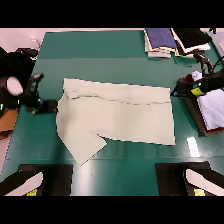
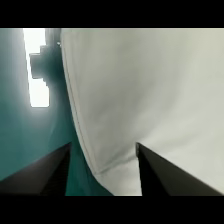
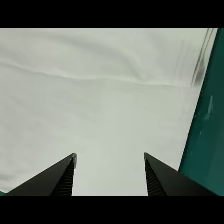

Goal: Fold the shirts.

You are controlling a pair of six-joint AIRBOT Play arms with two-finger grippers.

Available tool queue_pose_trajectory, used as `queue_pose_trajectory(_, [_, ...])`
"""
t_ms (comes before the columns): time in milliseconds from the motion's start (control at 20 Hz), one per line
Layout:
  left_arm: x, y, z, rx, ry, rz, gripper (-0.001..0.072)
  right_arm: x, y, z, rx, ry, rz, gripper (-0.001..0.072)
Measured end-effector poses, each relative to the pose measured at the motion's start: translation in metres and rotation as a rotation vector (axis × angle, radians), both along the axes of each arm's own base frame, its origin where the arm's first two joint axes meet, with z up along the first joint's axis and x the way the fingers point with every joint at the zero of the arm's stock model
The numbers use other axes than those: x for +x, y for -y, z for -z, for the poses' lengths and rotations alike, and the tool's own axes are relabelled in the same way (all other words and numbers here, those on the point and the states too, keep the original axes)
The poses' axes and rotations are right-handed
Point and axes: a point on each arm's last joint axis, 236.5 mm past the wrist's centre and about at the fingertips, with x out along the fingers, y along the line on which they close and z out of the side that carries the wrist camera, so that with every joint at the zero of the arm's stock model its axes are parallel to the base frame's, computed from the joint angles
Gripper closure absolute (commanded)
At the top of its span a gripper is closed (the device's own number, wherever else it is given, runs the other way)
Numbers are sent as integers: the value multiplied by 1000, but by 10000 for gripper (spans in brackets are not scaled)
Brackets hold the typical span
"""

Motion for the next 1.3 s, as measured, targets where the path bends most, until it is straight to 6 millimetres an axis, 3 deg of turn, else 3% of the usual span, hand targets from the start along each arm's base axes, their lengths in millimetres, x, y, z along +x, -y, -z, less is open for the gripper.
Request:
queue_pose_trajectory(200, [-66, 14, 33, -76, -47, -77, 200, -16, -15, -3, -5, 38, -37, 230])
queue_pose_trajectory(400, [-97, 34, 63, -171, -94, -139, 201, -22, -27, -4, -5, 51, -69, 230])
queue_pose_trajectory(600, [-97, 47, 72, -249, -71, -200, 203, -24, -33, -4, -5, 54, -88, 229])
queue_pose_trajectory(650, [-97, 50, 73, -264, -67, -211, 260, -25, -34, -4, -4, 54, -89, 230])
queue_pose_trajectory(750, [-96, 50, 76, -270, -60, -222, 595, -25, -34, -4, -5, 55, -89, 230])
queue_pose_trajectory(800, [-96, 50, 77, -268, -62, -219, 683, -26, -32, -4, -3, 51, -87, 230])
queue_pose_trajectory(1050, [-90, 58, 51, -284, -44, -119, 683, -45, 4, 11, -11, -45, -29, 229])
queue_pose_trajectory(1100, [-87, 59, 43, -284, -34, -96, 683, -55, 14, 20, -6, -87, -5, 210])
queue_pose_trajectory(1150, [-84, 60, 36, -284, -23, -76, 683, -66, 24, 31, 2, -125, 26, 145])
queue_pose_trajectory(1300, [-79, 62, 20, -284, -1, -27, 683, -114, 51, 78, 56, -286, 145, 138])
